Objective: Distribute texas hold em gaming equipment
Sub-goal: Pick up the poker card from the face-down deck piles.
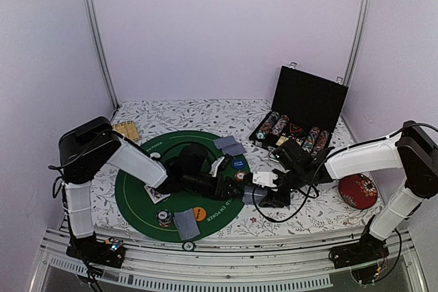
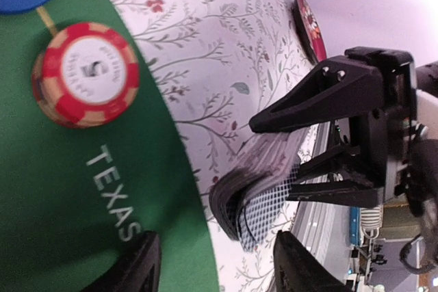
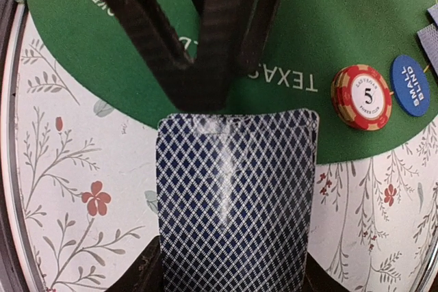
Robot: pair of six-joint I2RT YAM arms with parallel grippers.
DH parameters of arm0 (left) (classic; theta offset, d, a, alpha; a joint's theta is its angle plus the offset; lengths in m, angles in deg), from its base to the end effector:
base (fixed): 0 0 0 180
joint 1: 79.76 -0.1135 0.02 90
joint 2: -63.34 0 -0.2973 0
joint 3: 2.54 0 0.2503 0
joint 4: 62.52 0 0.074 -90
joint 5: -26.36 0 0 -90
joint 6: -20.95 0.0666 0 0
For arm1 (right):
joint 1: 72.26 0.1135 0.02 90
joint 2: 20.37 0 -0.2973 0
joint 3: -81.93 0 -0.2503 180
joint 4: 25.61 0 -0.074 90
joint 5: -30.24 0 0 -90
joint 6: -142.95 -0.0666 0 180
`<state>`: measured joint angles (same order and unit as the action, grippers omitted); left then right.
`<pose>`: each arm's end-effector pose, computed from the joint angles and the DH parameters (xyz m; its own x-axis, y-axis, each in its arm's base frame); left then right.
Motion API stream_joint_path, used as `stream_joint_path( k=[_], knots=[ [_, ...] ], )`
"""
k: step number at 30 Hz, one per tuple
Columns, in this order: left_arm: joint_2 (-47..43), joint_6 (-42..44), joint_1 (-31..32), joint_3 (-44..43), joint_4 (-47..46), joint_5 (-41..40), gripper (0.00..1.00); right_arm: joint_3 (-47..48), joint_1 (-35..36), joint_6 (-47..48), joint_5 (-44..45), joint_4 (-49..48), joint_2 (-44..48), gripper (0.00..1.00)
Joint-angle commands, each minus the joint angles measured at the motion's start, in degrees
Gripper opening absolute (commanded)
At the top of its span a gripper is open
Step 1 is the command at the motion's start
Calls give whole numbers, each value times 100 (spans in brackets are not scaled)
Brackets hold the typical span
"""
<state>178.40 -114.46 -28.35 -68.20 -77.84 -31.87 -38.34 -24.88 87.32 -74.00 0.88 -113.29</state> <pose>0.2327 -0.3478 0.1196 -0.9123 0.1726 -0.3714 0.4086 0.4449 -0.7970 0.2009 0.2426 0.1538 -0.0323 -0.8432 -0.5366 -0.9881 0.1077 -0.1097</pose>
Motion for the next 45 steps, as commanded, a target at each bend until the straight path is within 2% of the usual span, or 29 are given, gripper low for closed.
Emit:
stream_joint_path(
  k=[1,4,8,12,18,24,29,35,39,42,45],
  knots=[
    [-34,293,159,-238,192,-140,61,-109,43,-144,-295,-365,455,46],
    [-36,304,159,-304,93,-153,65,-113,54,-125,-292,-354,489,46],
    [98,339,177,-514,152,-189,65,-102,81,-114,-347,-359,489,46],
    [236,359,176,-695,371,-230,55,-98,97,-124,-335,-405,496,46],
    [378,528,230,-941,650,-171,53,-80,99,-138,-275,-447,438,46],
    [148,615,161,-728,938,-436,37,-108,97,-152,-252,-438,463,47],
    [-137,669,43,-423,1033,-620,35,-101,98,-142,-228,-393,420,47],
    [-349,799,24,-324,987,-467,34,-65,98,-132,-222,-342,358,47],
    [-559,871,22,-240,808,-330,23,-64,101,-132,-220,-339,361,47],
    [-676,922,18,-187,760,-236,17,-67,105,-141,-220,-331,362,47],
    [-751,963,20,-162,790,-167,5,-60,102,-141,-215,-329,363,47]
  ],
)
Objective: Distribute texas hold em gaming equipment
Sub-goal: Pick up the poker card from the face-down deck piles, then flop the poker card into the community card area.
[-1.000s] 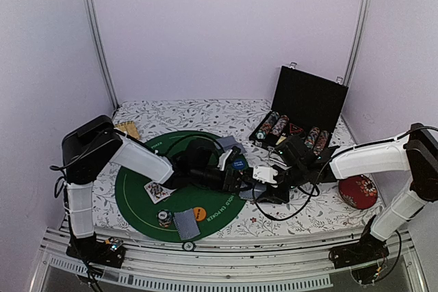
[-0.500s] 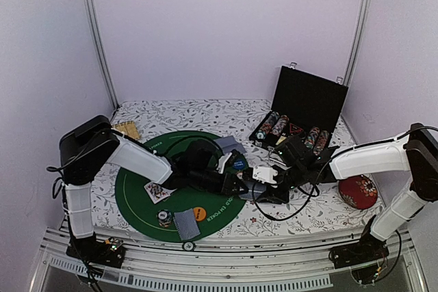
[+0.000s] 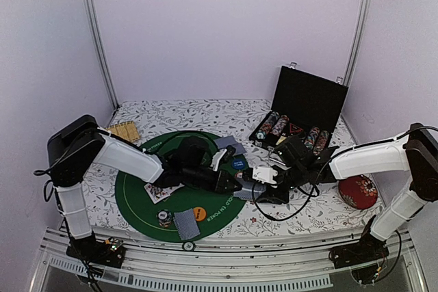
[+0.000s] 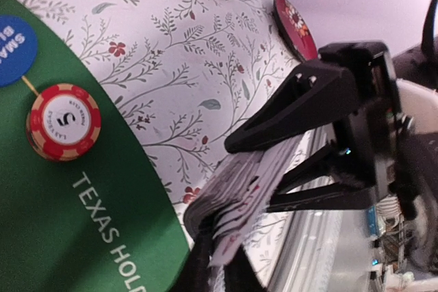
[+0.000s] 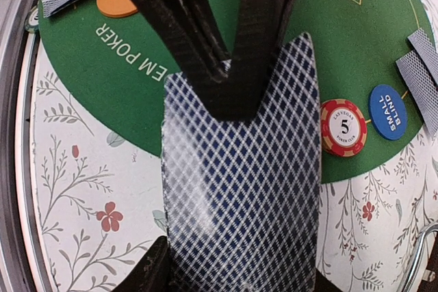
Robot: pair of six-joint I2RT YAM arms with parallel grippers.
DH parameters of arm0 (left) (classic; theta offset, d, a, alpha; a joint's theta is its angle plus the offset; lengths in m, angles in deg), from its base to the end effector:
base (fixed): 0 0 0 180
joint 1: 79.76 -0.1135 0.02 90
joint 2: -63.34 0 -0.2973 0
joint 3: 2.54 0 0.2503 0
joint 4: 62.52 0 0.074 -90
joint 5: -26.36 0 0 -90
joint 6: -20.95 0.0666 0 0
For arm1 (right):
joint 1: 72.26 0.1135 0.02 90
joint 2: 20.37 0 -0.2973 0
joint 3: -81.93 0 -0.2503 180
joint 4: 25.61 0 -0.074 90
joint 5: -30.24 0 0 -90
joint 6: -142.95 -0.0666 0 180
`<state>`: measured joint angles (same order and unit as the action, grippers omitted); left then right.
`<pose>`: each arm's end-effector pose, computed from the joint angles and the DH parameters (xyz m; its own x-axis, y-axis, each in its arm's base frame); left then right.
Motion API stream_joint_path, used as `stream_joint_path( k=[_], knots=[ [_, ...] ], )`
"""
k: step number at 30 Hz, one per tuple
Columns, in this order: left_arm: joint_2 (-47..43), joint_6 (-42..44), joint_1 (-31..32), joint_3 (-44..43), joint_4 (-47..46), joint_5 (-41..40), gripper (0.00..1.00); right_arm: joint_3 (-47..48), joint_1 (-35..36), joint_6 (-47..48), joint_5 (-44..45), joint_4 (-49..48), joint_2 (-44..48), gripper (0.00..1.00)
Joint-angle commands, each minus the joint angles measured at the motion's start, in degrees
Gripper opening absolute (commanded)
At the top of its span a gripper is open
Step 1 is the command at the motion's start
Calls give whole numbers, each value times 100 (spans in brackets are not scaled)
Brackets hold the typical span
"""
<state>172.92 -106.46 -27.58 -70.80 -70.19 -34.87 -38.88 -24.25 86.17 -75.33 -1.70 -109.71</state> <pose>0.2309 -0.3497 0.1550 -0.8398 0.2134 -0.4992 0.5387 0.4415 -0.7176 0.1968 0.2454 0.1732 -0.0031 -0.7923 -0.6101 -0.9839 0.1115 -0.1398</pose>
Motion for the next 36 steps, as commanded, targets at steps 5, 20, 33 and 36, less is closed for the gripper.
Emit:
stream_joint_path(
  k=[5,20,33,36],
  knots=[
    [-359,259,-54,120,344,207,0,-2,34,-37,-78,-59,-19,47],
    [-1350,1150,-223,-215,2517,-553,0,62,30,-52,-3,34,-180,47],
    [-1654,1420,-746,-1879,6408,-5476,0,44,26,-67,-3,42,-114,46],
    [-998,1291,-749,-2361,7019,-6291,0,40,26,-69,-16,42,-119,46]
  ],
)
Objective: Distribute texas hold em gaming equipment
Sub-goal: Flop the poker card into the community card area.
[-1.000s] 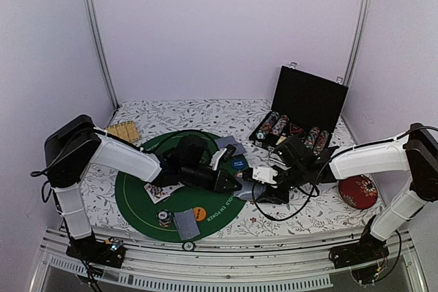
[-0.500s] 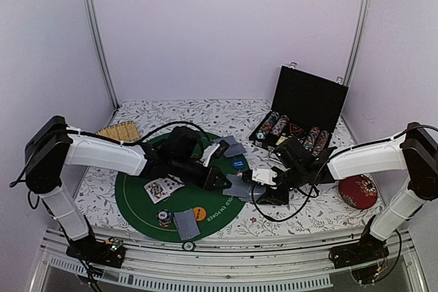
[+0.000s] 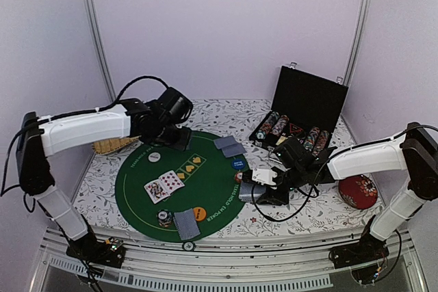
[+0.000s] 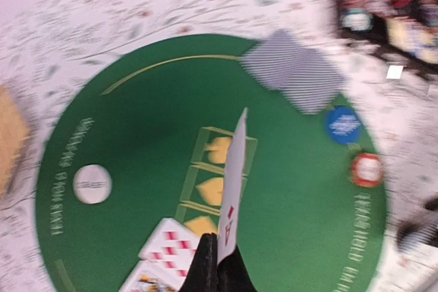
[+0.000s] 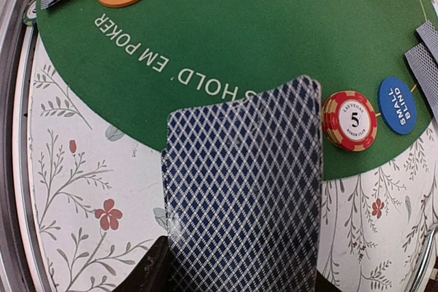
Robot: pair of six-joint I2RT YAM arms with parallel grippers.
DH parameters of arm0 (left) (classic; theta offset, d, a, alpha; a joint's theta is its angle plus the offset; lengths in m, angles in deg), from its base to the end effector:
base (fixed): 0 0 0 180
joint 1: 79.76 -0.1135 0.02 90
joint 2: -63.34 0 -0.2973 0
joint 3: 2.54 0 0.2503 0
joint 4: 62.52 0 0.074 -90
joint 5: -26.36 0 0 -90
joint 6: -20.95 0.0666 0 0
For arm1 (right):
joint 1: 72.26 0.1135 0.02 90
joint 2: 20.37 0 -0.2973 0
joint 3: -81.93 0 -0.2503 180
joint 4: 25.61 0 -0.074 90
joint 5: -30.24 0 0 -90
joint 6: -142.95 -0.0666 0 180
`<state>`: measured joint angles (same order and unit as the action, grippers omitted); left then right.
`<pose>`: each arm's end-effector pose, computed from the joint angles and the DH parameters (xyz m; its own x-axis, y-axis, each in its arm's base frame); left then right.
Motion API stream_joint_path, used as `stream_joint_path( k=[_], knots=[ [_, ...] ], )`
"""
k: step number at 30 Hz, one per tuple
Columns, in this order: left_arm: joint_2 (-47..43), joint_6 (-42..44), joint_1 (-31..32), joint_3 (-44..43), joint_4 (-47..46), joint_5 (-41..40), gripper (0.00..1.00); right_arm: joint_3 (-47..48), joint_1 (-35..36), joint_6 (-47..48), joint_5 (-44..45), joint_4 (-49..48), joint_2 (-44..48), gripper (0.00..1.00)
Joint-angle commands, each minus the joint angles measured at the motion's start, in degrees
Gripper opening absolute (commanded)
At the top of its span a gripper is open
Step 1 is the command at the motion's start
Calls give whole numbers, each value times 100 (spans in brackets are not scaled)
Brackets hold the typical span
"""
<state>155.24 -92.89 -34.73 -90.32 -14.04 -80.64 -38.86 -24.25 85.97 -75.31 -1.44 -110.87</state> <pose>0.2704 -0.2432 0.2833 -0.7363 0.1901 -0.6494 0.2771 0.9603 -0.0330 0.1973 0.2459 0.1670 -0.0165 -0.8030 -0.5957 -0.9860 0.1121 -0.1238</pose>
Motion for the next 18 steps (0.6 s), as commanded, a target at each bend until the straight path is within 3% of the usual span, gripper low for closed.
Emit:
stream_joint_path(
  k=[1,9,13,18],
  knots=[
    [972,-76,-26,-572,1526,-1910,0,36,26,-50,-26,16,-3,46],
    [2733,-240,108,-1722,2555,-3029,0,34,26,-58,-61,25,-12,46],
    [3399,-281,275,-1991,2837,-3016,0,37,33,-54,-79,42,-22,46],
    [3665,-91,528,-2068,2508,-2513,0,48,32,-58,-62,75,-25,46]
  ],
)
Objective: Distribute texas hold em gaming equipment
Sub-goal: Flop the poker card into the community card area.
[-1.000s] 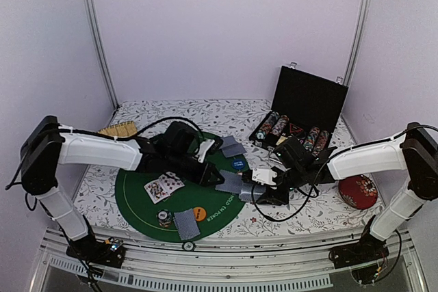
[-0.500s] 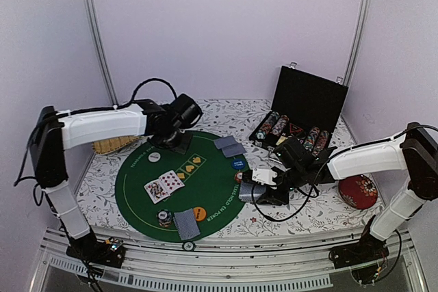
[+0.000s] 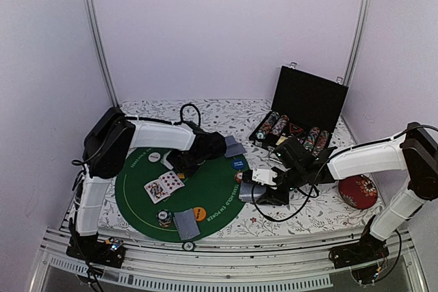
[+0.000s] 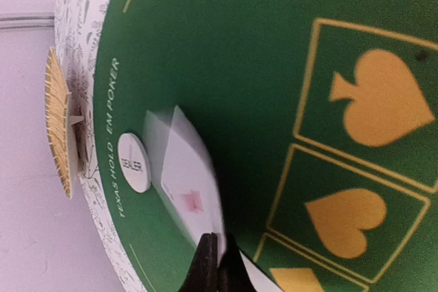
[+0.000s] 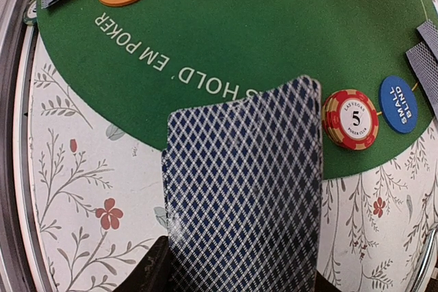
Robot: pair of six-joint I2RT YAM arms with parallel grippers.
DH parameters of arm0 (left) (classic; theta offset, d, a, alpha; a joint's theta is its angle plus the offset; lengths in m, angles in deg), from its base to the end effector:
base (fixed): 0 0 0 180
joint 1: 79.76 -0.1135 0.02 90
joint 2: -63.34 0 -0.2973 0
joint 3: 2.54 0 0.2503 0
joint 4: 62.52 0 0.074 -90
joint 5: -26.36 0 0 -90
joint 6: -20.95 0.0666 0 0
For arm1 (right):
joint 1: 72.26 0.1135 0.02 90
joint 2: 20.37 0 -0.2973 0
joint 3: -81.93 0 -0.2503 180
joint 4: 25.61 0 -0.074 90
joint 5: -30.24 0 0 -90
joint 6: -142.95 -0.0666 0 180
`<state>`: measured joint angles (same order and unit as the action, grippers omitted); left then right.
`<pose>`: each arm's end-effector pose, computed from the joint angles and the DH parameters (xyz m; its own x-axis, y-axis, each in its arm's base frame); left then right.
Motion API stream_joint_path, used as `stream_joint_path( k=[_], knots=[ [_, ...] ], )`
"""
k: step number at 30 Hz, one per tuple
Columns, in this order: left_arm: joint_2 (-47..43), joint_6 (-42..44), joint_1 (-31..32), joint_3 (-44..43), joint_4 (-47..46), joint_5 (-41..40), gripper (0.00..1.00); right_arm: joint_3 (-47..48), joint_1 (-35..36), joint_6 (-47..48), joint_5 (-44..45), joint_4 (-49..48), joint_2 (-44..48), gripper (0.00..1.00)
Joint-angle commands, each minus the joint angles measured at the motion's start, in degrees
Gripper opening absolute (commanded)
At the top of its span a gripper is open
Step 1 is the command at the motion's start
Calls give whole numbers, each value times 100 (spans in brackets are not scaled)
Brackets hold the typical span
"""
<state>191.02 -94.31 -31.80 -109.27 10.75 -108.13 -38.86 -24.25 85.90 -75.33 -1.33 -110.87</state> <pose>0.3203 -0.2855 0.1381 -0.8448 0.4823 -0.2317 0.2254 0.7135 0.6635 0.1972 0.2458 0.1668 -0.0184 -0.8036 -0.5949 -0.9861 0.1127 -0.1217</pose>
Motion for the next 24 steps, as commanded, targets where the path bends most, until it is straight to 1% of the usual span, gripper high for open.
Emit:
stream_joint_path(
  k=[1,8,15,24],
  knots=[
    [98,74,270,-186,-31,357,0,50,32,-52,-60,66,-23,46],
    [165,56,395,-323,-107,841,0,59,31,-52,-76,70,-37,46],
    [196,48,523,-361,-103,1107,0,83,25,-47,-77,83,-53,45],
    [144,-225,620,-347,139,1402,0,96,33,-35,-86,145,-42,45]
  ],
)
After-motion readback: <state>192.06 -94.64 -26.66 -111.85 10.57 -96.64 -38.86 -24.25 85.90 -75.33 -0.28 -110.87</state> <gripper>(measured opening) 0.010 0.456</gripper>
